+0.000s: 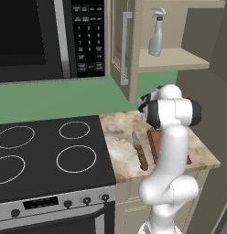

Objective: Move the cutting board and knife to the sink. Then move spray from the cabinet to the counter.

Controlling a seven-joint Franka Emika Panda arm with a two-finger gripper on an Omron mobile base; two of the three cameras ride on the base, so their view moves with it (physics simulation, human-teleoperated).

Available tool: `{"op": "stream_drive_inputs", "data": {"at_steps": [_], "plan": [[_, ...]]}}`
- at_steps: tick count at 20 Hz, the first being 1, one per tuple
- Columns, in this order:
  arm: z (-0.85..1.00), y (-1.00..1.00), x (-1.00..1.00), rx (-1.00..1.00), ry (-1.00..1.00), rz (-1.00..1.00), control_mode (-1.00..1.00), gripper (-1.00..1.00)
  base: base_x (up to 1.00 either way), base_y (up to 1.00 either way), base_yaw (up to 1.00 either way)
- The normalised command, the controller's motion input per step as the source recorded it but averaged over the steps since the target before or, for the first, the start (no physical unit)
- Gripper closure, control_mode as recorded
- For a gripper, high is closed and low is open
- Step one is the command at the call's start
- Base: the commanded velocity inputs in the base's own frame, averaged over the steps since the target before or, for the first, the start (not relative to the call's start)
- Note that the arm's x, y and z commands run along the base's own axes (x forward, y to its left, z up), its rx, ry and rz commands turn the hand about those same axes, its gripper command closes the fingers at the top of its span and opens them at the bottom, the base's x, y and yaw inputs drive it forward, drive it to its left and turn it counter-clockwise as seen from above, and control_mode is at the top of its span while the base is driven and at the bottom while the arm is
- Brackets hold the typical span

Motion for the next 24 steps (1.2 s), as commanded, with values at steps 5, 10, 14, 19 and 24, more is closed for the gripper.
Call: {"op": "stream_drive_inputs", "data": {"at_steps": [5, 10, 14, 19, 24], "plan": [[-0.26, 0.00, 0.14, -0.09, 0.00, 0.00, -1.00, -1.00, 0.00, 0.00, 0.00], [-0.27, 0.00, 0.08, -0.06, -0.02, 0.00, -1.00, -1.00, 0.00, 0.00, 0.00], [-0.26, 0.00, 0.04, 0.00, -0.03, 0.00, -1.00, -1.00, 0.00, 0.00, 0.00], [-0.25, 0.00, 0.02, 0.00, -0.04, 0.00, -1.00, -1.00, 0.00, 0.00, 0.00], [-0.24, -0.02, 0.02, 0.00, -0.02, 0.00, -1.00, -1.00, 0.00, 0.00, 0.00]]}}
